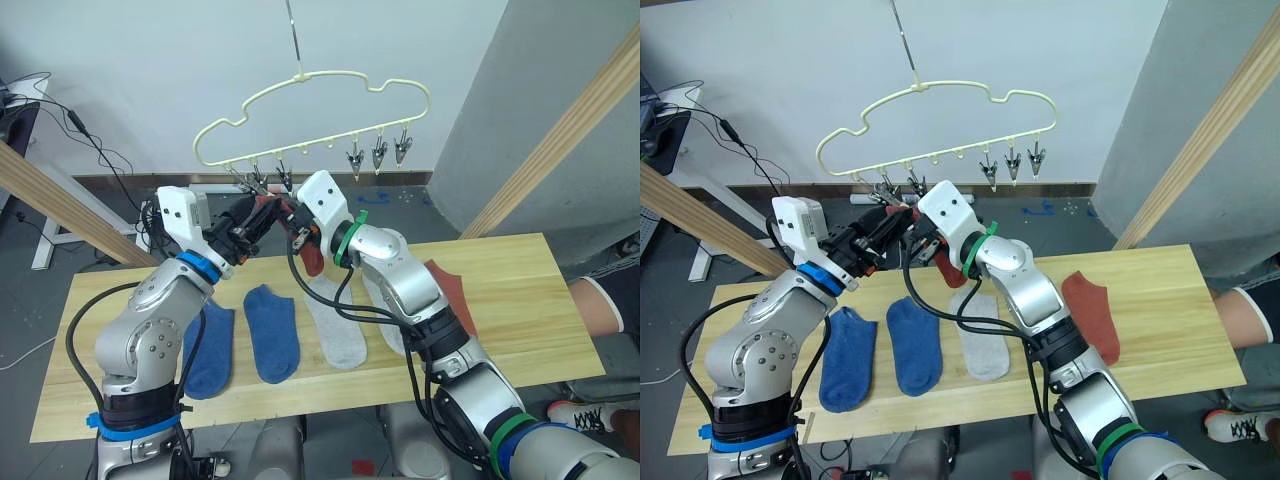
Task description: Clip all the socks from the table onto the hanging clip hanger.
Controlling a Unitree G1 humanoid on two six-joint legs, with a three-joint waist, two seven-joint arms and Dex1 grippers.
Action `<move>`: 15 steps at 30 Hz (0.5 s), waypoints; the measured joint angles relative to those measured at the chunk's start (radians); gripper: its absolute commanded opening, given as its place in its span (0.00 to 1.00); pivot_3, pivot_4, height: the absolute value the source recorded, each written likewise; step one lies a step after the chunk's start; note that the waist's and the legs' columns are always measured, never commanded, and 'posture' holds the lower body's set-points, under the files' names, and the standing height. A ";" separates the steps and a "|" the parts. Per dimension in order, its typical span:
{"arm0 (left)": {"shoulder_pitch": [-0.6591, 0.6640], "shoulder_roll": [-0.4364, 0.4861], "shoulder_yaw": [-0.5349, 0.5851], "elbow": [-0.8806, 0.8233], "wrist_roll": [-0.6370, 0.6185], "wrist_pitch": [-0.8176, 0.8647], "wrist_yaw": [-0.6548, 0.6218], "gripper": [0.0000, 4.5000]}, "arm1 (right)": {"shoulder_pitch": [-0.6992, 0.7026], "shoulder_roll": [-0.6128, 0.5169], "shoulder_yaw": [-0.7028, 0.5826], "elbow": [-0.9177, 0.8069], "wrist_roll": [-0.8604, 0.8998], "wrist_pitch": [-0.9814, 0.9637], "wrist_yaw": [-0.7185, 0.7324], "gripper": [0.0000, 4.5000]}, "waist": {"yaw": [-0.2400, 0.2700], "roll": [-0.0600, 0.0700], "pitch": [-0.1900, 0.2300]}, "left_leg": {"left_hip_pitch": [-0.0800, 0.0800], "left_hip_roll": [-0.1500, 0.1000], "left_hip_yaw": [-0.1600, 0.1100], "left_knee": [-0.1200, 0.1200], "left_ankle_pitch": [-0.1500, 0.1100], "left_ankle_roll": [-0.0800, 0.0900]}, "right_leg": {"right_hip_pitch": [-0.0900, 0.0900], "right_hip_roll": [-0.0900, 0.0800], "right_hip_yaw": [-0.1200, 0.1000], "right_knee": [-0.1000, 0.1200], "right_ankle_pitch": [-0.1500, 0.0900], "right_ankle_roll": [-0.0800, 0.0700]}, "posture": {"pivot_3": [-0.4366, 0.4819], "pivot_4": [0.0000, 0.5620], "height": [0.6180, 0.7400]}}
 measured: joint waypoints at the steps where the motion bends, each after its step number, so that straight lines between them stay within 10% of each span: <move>1: 0.003 0.000 -0.001 -0.002 0.010 -0.008 0.001 0.63 | 0.005 -0.001 0.008 0.000 -0.001 0.000 0.005 0.46 | 0.000 0.000 0.000 | 0.000 0.000 0.000 0.000 0.000 0.000 | 0.000 0.000 0.000 0.000 0.000 0.000 | 0.31 0.58 1.00; 15: 0.100 -0.065 -0.146 -0.014 0.390 -0.383 0.047 0.63 | 0.152 -0.318 0.014 -0.295 0.013 0.013 0.188 0.46 | 0.015 0.000 0.000 | -0.002 0.000 0.001 0.000 0.000 0.001 | 0.000 0.000 0.000 -0.002 0.000 0.000 | 0.28 0.58 1.00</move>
